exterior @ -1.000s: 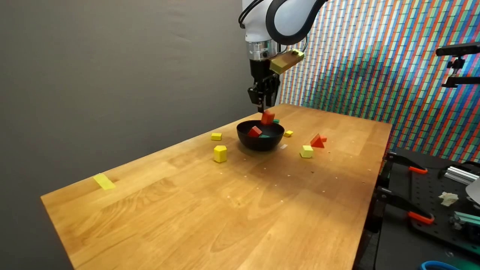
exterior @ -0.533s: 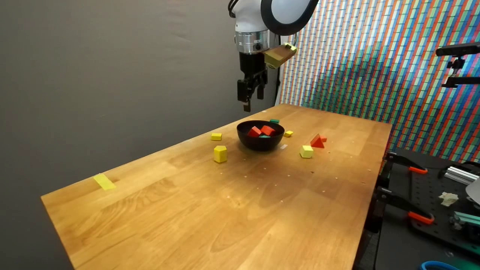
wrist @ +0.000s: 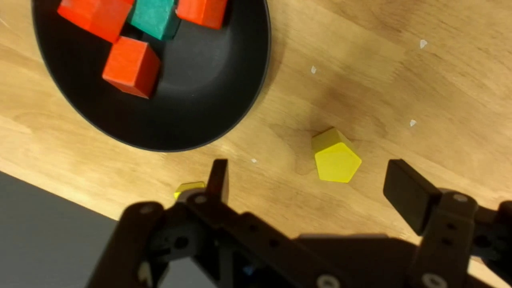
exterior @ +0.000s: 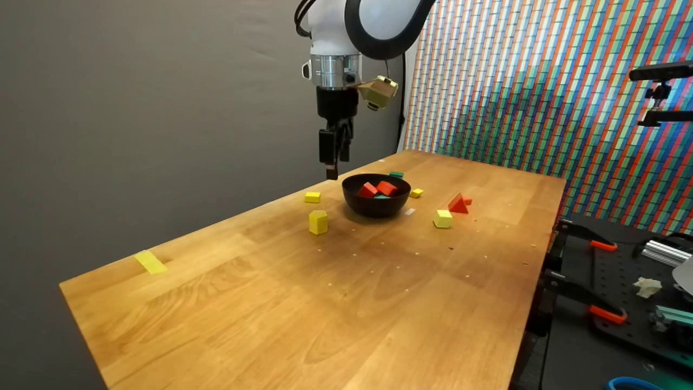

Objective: Put the colored things in the bowl

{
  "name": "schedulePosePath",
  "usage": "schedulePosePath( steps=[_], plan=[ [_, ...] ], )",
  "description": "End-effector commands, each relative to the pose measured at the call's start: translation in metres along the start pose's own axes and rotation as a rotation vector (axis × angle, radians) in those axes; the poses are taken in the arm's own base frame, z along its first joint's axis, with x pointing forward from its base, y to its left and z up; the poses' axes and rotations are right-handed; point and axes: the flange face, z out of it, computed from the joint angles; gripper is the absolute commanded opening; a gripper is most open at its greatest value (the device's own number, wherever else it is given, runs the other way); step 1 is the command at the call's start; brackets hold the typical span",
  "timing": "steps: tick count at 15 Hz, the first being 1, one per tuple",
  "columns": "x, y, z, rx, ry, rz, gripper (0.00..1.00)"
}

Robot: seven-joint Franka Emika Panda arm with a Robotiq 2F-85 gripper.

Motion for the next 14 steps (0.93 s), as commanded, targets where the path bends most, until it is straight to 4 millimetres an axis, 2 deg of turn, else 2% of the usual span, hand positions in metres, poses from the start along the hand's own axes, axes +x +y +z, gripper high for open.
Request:
schedulePosePath(
  steps=[1, 3, 4, 6, 14],
  plan=[
    [-0.007, 0.005, -0.010, 0.031, 0.130, -0.094, 1.00],
    [-0.004, 0.006, -0.014, 0.091, 0.219, -0.056, 1.00],
    [0.003, 0.002, -0.001, 0.045, 0.144, -0.057, 1.00],
    [0.001, 0.005, -0.003, 0.074, 0.181, -0.051, 1.00],
    [0.028, -0.009, 0.069, 0.098, -0.002, -0.071, 1.00]
  ],
)
